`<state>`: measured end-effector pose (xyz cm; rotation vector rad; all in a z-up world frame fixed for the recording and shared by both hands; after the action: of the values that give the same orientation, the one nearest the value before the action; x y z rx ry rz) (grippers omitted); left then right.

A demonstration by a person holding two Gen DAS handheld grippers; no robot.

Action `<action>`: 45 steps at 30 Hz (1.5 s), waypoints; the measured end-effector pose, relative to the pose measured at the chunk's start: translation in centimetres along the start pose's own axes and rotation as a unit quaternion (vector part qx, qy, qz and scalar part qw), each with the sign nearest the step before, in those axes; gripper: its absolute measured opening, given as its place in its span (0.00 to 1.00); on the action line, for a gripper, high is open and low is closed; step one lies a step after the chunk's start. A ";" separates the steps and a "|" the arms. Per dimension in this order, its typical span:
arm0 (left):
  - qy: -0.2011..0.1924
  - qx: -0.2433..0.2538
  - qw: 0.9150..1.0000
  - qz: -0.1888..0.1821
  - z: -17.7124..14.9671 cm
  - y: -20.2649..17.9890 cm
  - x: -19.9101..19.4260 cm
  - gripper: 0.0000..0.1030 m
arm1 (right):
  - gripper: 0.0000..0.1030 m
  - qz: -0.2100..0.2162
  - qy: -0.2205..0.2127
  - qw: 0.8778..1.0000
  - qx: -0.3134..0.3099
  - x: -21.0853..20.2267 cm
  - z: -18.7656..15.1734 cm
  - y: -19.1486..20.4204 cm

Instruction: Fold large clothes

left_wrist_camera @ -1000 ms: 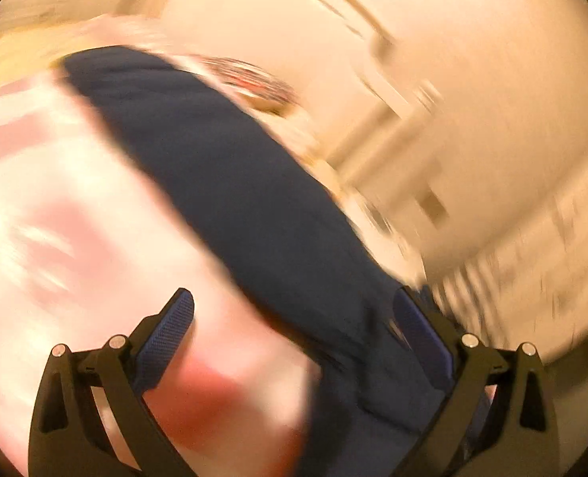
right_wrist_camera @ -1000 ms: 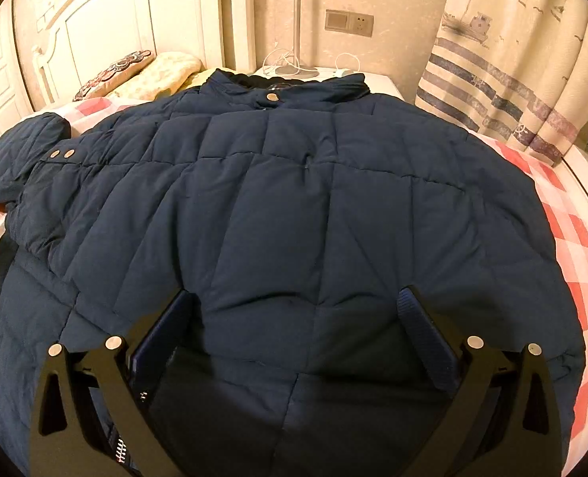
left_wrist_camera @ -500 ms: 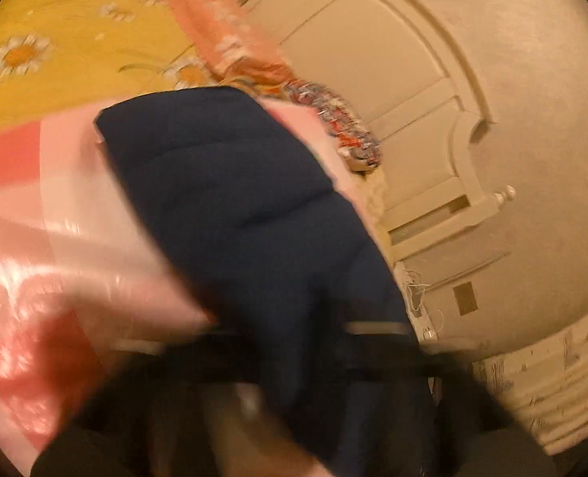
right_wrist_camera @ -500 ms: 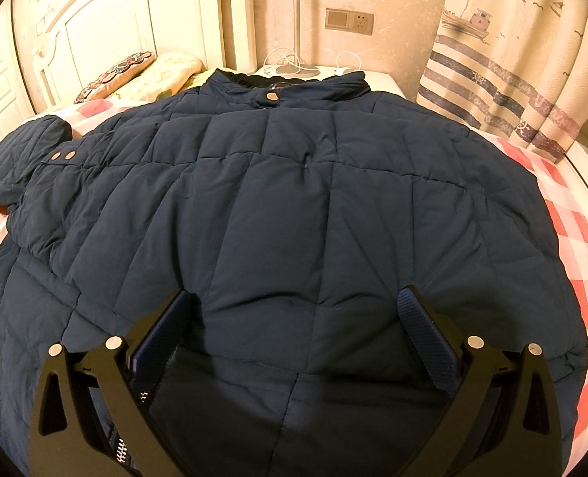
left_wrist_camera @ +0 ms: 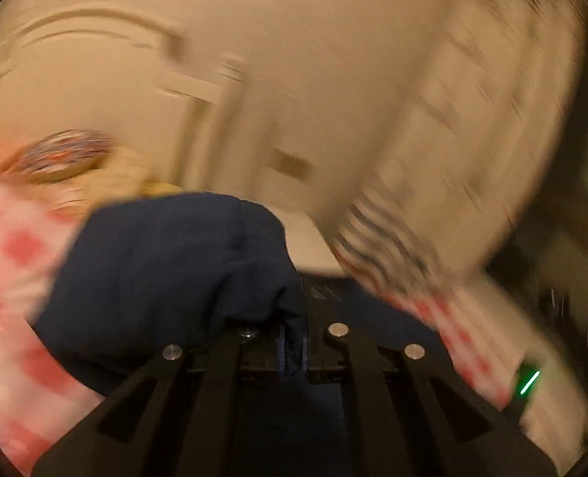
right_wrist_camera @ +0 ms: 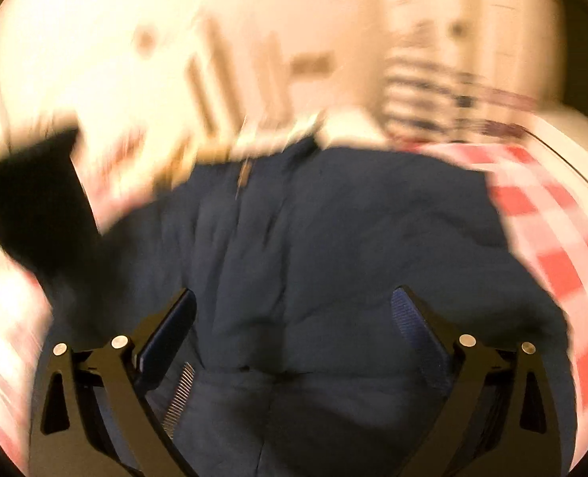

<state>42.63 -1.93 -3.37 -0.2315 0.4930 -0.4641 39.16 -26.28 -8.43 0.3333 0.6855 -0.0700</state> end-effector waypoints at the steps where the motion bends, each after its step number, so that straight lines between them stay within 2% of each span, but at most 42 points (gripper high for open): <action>1: 0.022 0.034 0.999 -0.006 -2.1 -3.3 1.9 0.09 | 0.92 -0.003 -0.029 0.999 0.033 -2.1 1.1 -1.4; 3: 0.083 0.072 0.994 -0.021 -6.8 -7.7 5.5 0.27 | 0.92 -0.010 -0.059 0.997 0.054 -5.0 2.3 -3.2; 4: 0.119 0.088 0.989 -0.024 -9.3 -9.2 7.0 0.58 | 0.92 -0.015 -0.068 0.996 0.055 -6.3 2.8 -4.1; 5: 0.143 0.104 0.984 -0.020 -11.4 -10.2 8.0 0.82 | 0.93 -0.020 -0.072 0.996 0.053 -7.1 3.0 -4.7; 6: 0.169 0.130 0.977 -0.004 -13.4 -10.9 9.3 0.89 | 0.93 -0.028 -0.074 0.996 0.049 -8.2 3.1 -5.6; 7: 0.183 0.172 0.968 0.026 -15.4 -11.5 10.1 0.92 | 0.93 -0.035 -0.075 0.995 0.047 -9.1 3.1 -6.6; 8: 0.183 0.223 0.956 0.052 -16.9 -12.2 10.4 0.92 | 0.93 -0.042 -0.076 0.995 0.047 -9.9 2.9 -7.6; 9: 0.184 0.254 0.947 0.061 -17.8 -12.8 10.2 0.92 | 0.93 -0.047 -0.076 0.995 0.048 -10.4 2.8 -8.5; 10: 0.182 0.296 0.935 0.070 -18.3 -13.4 9.7 0.92 | 0.93 -0.052 -0.073 0.995 0.051 -10.8 2.4 -9.5; 11: 0.172 0.319 0.929 0.073 -18.5 -13.8 8.7 0.92 | 0.93 -0.055 -0.069 0.995 0.054 -10.9 2.1 -10.5; 12: 0.158 0.334 0.927 0.069 -18.3 -14.1 7.2 0.92 | 0.93 -0.059 -0.061 0.995 0.061 -10.9 1.4 -11.5; 14: 0.137 0.342 0.928 0.049 -17.3 -14.4 4.6 0.92 | 0.93 -0.063 -0.042 0.994 0.080 -10.4 0.0 -13.2; 15: 0.117 0.346 0.930 0.029 -17.0 -14.5 2.1 0.93 | 0.93 -0.060 -0.034 0.994 0.086 -10.1 -0.7 -13.7; 17: 0.087 0.338 0.937 0.013 -15.9 -13.7 -1.5 0.95 | 0.93 -0.057 -0.017 0.994 0.086 -9.4 -1.9 -13.9; 19: 0.068 0.302 0.950 0.036 -13.4 -10.9 -3.0 0.95 | 0.92 -0.046 -0.002 0.997 0.056 -8.4 -2.7 -12.2; 21: 0.063 0.233 0.967 0.080 -11.7 -6.2 -3.7 0.95 | 0.87 -0.033 0.008 0.999 0.007 -7.3 -2.8 -9.4; 22: 0.067 0.166 0.977 0.118 -10.8 -2.3 -4.0 0.95 | 0.85 -0.024 0.013 0.999 -0.021 -6.9 -2.8 -7.5; 23: 0.075 0.093 0.981 0.153 -10.3 1.5 -4.2 0.93 | 0.84 -0.013 0.018 0.998 -0.060 -6.1 -2.7 -4.8; 24: 0.082 0.044 0.981 0.171 -10.1 4.0 -4.2 0.90 | 0.83 -0.006 0.021 0.996 -0.081 -5.8 -2.7 -3.2; 25: 0.093 -0.016 0.976 0.196 -10.3 7.1 -4.3 0.81 | 0.81 0.005 0.024 0.992 -0.121 -5.1 -2.5 -0.2; 26: 0.104 -0.044 0.970 0.217 -10.5 9.0 -4.4 0.77 | 0.80 0.015 0.024 0.987 -0.158 -4.5 -2.4 2.6; 27: 0.111 -0.053 0.966 0.229 -10.8 10.0 -4.3 0.77 | 0.80 0.022 0.024 0.981 -0.191 -4.0 -2.3 5.2; 30: 0.134 -0.013 0.954 0.267 -12.0 11.1 -2.8 0.77 | 0.80 0.030 0.021 0.962 -0.272 -2.4 -2.1 11.2; 32: 0.158 -0.005 0.951 0.267 -13.5 11.5 -1.1 0.79 | 0.80 0.018 0.026 0.947 -0.318 -1.0 -2.2 14.1; 33: 0.180 -0.018 0.949 0.258 -14.3 12.0 -0.7 0.79 | 0.80 -0.001 0.034 0.936 -0.350 0.2 -2.5 15.3; 35: 0.171 -0.050 0.955 0.237 -14.6 13.2 -1.2 0.80 | 0.80 -0.041 0.046 0.913 -0.403 2.4 -3.0 16.5; 36: 0.167 -0.057 0.956 0.236 -14.6 13.4 -1.2 0.80 | 0.80 -0.060 0.045 0.897 -0.435 3.5 -3.4 17.4; 38: 0.161 -0.061 0.958 0.231 -14.6 13.8 -1.3 0.81 | 0.79 -0.074 0.035 0.882 -0.464 4.6 -3.6 18.5; 40: 0.165 -0.055 0.957 0.232 -14.6 13.7 -0.7 0.83 | 0.75 -0.086 0.020 0.873 -0.479 5.1 -3.5 19.1; 41: 0.167 -0.052 0.957 0.233 -14.7 13.7 -0.6 0.84 | 0.58 -0.081 0.013 0.874 -0.480 5.1 -3.4 19.6; 42: 0.168 -0.051 0.957 0.233 -14.7 13.7 -0.6 0.84 | 0.50 -0.065 0.015 0.881 -0.468 5.1 -3.2 19.7; 44: 0.165 -0.055 0.958 0.227 -14.8 13.6 -1.0 0.84 | 0.35 -0.030 0.003 0.914 -0.405 4.0 -1.5 19.2; 45: 0.162 -0.060 0.960 0.222 -14.8 13.7 -1.0 0.84 | 0.33 -0.013 -0.004 0.929 -0.369 3.3 -0.6 18.6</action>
<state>39.48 8.98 -20.03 -0.1531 0.8719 -0.0285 44.51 -8.37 -5.73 -0.4020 0.6603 0.1623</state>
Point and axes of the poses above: each gripper's, at about its wrist camera, not at the fingertips, and x roughly the way its jaws point, y to its left, z to its top, the point moved 9 cm from there along x, roughly the way its jaws point
